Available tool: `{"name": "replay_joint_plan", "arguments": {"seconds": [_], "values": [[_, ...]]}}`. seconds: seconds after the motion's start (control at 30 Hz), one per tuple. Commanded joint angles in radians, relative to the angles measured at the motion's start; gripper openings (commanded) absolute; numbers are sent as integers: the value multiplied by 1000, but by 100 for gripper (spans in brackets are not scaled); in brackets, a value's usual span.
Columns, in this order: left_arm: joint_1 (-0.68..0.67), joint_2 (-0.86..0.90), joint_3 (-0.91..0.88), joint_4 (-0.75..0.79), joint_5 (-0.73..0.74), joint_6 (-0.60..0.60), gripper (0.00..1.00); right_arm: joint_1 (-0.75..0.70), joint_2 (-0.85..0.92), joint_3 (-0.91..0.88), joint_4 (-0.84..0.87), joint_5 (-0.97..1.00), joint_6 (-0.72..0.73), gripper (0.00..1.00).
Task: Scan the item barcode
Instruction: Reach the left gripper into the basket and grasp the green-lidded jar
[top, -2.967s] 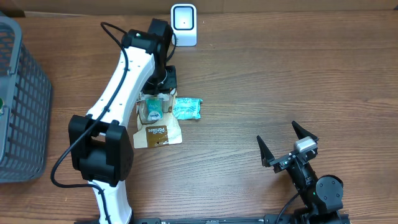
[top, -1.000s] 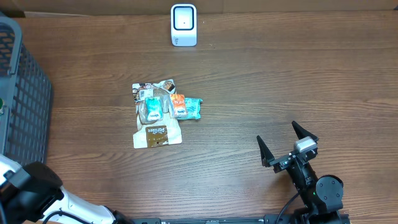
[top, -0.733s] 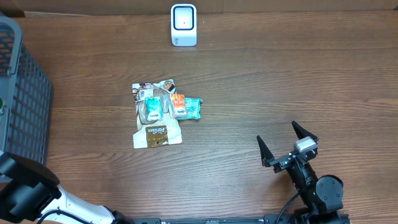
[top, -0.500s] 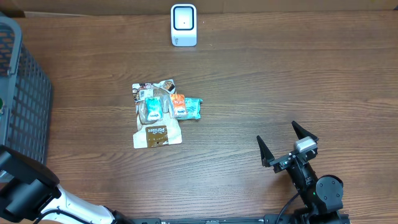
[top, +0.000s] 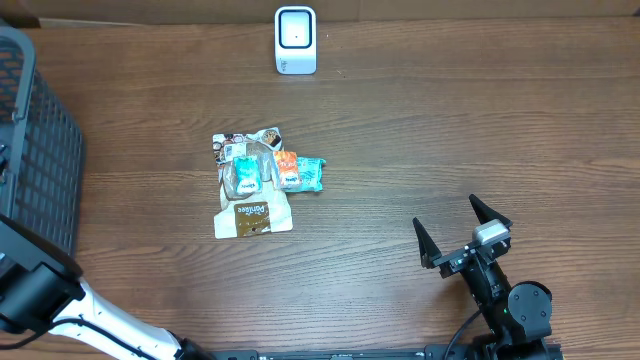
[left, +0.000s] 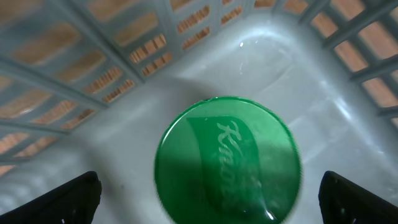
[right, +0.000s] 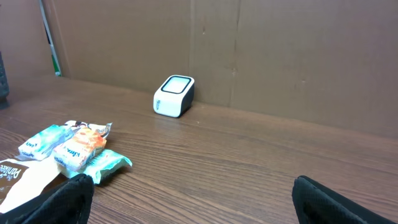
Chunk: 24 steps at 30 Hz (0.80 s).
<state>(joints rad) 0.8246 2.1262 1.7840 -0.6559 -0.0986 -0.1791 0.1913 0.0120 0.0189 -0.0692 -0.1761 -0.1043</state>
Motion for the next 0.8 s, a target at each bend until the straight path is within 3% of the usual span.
{"name": "replay_joint_plan", "arguments": {"seconds": [0.0, 0.2, 0.33, 0.4, 0.43, 0.77], "values": [[-10, 32, -10, 14, -1, 27, 100, -2, -9, -11, 5, 6, 3, 100], [-16, 45, -10, 18, -2, 26, 99, -2, -9, -11, 5, 6, 3, 100], [-15, 45, -8, 26, -2, 25, 71, -2, -9, -11, 5, 6, 3, 100], [-15, 40, -7, 26, -3, 25, 46, -2, -9, -11, 5, 6, 3, 100], [-16, 37, -7, 26, -5, 25, 41, -2, -9, -11, 5, 6, 3, 100], [-16, -91, -1, 33, -5, 22, 42, -2, -9, -11, 5, 6, 3, 100]]}}
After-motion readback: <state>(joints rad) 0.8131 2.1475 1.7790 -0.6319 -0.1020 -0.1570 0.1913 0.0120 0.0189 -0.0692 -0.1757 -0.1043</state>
